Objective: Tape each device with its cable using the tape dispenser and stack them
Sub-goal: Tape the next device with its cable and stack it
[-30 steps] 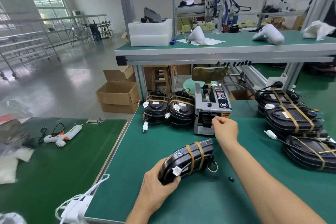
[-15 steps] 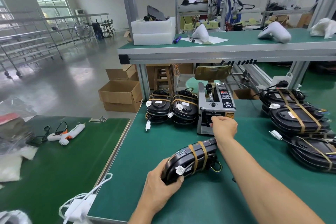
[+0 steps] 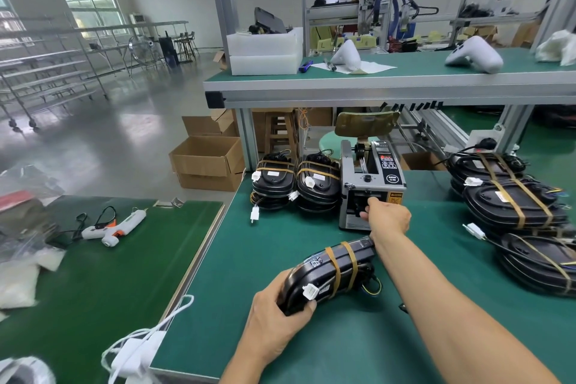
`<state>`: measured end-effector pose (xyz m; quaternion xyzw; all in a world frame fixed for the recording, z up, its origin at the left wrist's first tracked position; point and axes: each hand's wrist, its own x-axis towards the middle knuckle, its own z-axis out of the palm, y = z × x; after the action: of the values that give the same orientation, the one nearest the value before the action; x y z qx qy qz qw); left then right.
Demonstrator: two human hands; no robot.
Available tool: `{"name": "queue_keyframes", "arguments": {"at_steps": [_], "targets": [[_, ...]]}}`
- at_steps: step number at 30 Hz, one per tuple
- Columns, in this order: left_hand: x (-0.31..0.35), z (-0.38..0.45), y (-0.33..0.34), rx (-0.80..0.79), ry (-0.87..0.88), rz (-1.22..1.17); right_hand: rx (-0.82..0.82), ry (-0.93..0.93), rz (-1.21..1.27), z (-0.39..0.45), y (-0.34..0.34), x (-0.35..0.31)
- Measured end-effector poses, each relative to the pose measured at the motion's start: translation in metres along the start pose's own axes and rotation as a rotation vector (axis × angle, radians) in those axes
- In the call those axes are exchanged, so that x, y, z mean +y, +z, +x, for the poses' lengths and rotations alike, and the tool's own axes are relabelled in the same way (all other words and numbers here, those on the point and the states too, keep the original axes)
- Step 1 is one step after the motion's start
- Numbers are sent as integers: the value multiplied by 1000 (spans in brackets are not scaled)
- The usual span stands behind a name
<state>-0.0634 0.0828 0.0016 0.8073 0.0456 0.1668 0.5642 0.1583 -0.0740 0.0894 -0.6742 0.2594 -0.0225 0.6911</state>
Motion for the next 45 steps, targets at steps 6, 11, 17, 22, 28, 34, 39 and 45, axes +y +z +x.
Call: {"name": "queue_keyframes", "arguments": {"at_steps": [6, 11, 17, 22, 28, 34, 39, 45], "targets": [[0, 0, 0, 0, 1, -13, -29, 103, 108, 8, 4, -1], [2, -1, 0, -4, 2, -14, -23, 154, 154, 8, 2, -3], [1, 0, 0, -1, 7, -2, -16, 190, 190, 7, 5, -6], [-3, 1, 0, 5, -4, 14, -7, 196, 213, 12, 8, -4], [-3, 1, 0, 9, -2, 16, -65, 211, 195, 14, 2, -2], [-2, 0, 0, 7, 2, 2, -277, 145, 63, -8, -44, 21], [-2, -1, 0, 14, 4, 11, -457, -76, 100, -52, -87, 26], [-1, -1, 1, 13, 8, 20, -426, -190, 94, -69, -92, 35]]}}
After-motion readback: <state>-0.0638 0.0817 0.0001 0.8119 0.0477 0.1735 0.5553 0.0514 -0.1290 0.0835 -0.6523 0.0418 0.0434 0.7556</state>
